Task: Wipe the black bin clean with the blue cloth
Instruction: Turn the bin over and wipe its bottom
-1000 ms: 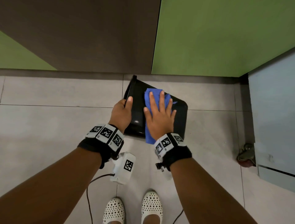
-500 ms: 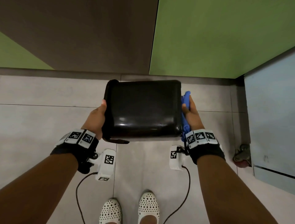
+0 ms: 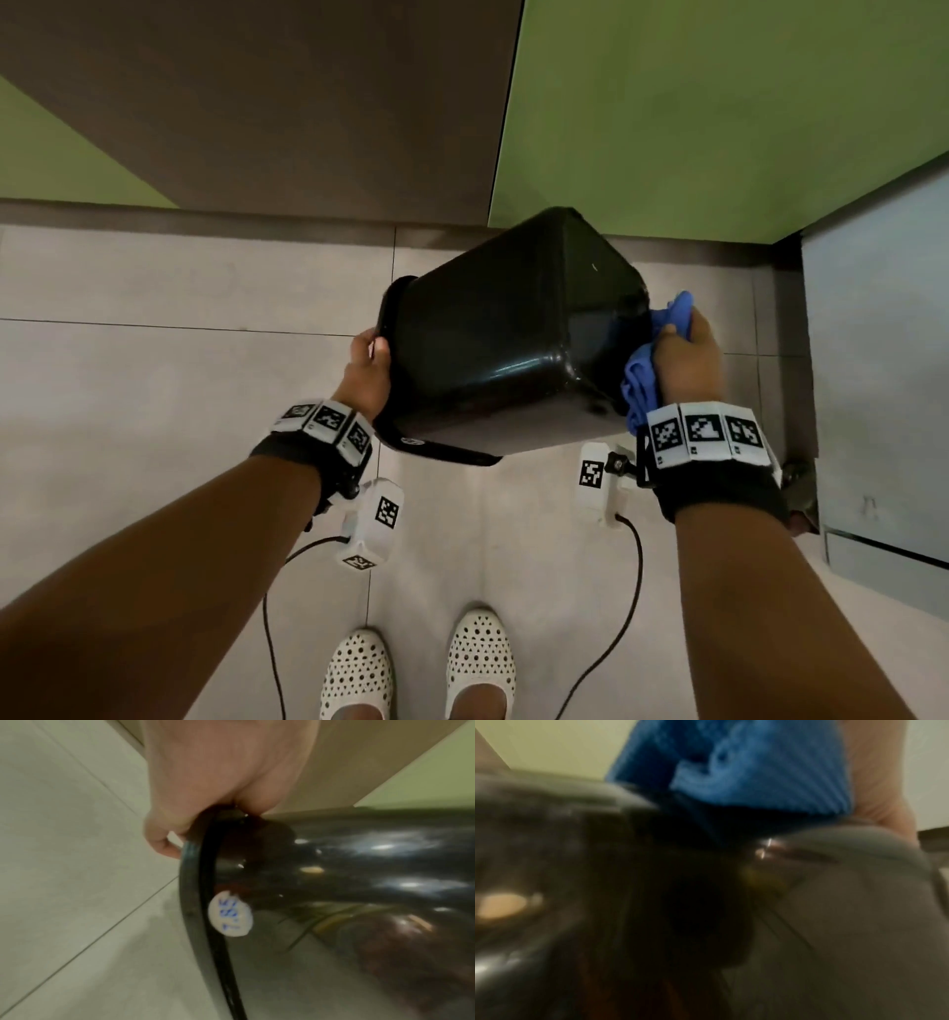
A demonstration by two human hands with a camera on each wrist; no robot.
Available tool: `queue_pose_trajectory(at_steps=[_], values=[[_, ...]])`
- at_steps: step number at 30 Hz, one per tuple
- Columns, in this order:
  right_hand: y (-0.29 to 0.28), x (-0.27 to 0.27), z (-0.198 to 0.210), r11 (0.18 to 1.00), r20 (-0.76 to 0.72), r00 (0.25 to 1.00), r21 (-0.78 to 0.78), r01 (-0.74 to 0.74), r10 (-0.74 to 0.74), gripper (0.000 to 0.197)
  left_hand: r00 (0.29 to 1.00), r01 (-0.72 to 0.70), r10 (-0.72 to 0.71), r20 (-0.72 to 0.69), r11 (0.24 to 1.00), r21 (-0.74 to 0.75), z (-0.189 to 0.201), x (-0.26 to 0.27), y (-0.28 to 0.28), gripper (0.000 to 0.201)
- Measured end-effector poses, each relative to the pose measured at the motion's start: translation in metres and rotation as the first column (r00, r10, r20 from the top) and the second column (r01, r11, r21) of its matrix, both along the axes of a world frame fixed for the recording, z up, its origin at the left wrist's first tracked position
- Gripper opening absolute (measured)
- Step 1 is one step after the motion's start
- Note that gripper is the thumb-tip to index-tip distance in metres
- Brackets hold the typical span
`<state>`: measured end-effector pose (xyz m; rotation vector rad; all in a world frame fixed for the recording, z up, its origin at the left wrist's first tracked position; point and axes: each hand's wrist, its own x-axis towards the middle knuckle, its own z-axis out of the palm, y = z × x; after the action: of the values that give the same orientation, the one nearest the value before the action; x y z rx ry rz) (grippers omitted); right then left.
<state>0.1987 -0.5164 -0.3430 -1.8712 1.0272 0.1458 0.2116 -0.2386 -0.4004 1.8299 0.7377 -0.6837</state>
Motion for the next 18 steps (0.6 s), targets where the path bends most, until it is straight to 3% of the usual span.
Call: queue_pose_trajectory(at_steps=[3, 5, 7, 10, 12, 18], values=[[0.007, 0.005, 0.018, 0.995, 0.051, 0.998, -0.097, -0.026, 0.031, 0.040, 0.993, -0.006, -0.005, -0.115, 0.995, -0.098, -0.019, 0.001, -0.011, 0.101], [0.014, 0.009, 0.025, 0.988, 0.065, 0.996, -0.143, -0.053, 0.063, 0.043, 0.983, -0.047, 0.021, -0.185, 0.989, -0.140, -0.069, 0.004, -0.004, 0.123], [0.020, 0.011, 0.028, 0.991, 0.104, 0.991, -0.116, -0.069, 0.081, 0.044, 0.968, -0.086, 0.025, -0.250, 0.968, -0.237, -0.094, 0.006, 0.000, 0.120], [0.026, 0.011, 0.024, 0.996, 0.118, 0.990, -0.052, -0.073, 0.079, 0.046, 0.944, -0.212, 0.090, -0.317, 0.902, -0.377, -0.045, 0.005, -0.019, 0.095], [0.028, 0.007, 0.016, 0.998, 0.099, 0.993, -0.014, -0.062, 0.063, 0.052, 0.943, -0.259, 0.130, -0.305, 0.865, -0.430, -0.035, 0.003, -0.026, 0.079], [0.040, -0.010, -0.002, 0.998, 0.107, 0.993, -0.017, -0.055, 0.057, 0.059, 0.921, -0.305, 0.151, -0.360, 0.854, -0.422, -0.092, 0.002, -0.018, 0.096]])
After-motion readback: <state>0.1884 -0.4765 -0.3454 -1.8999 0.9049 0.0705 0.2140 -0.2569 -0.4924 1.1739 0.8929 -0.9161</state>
